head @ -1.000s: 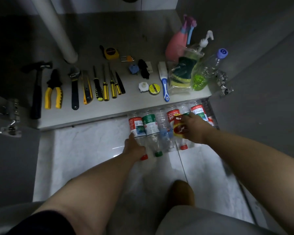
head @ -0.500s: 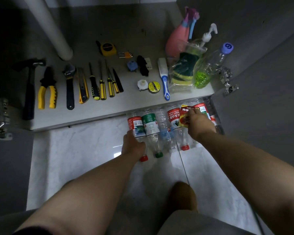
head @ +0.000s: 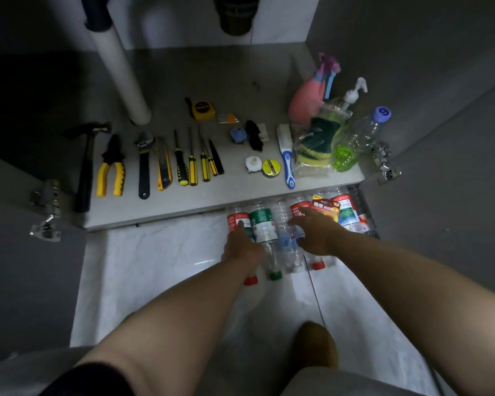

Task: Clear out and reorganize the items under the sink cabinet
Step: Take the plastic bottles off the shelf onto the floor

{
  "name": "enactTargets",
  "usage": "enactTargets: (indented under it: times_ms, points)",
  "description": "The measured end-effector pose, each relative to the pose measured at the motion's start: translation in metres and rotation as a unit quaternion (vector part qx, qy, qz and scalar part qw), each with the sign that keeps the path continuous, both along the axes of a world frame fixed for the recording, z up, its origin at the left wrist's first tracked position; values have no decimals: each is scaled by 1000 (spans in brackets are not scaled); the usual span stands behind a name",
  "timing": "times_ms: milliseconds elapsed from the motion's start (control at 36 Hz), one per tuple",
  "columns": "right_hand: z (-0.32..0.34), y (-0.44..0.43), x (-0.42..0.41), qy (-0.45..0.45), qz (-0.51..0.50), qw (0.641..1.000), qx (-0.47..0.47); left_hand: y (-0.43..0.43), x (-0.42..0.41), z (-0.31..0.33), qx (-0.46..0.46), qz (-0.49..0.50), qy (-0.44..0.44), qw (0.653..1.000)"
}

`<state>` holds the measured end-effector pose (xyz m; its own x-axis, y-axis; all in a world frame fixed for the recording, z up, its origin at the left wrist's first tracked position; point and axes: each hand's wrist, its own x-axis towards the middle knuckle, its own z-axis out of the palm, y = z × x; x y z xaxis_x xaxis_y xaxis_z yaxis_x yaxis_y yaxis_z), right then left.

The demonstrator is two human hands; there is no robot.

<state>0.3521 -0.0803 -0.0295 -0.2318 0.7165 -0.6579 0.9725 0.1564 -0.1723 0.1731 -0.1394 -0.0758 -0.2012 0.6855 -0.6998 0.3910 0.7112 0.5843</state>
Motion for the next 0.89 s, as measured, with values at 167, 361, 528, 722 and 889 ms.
enactTargets:
  times_ms: [167,361,528,722,889]
  points:
    - [23,9,-44,95,0,994,46,47,-37,58,32,-120,-4,992]
    - [42,15,-96,166,-11,981,104,77,-134,102,71,-187,73,977]
    - [60,23,-91,142,-37,978,146,78,-157,103,108,-144,98,979]
    - [97,52,-21,15,-133,955,263,83,-92,97,137,-169,-8,976]
    - [128,97,41,-52,-198,929,309,96,-48,95,151,-183,-48,970]
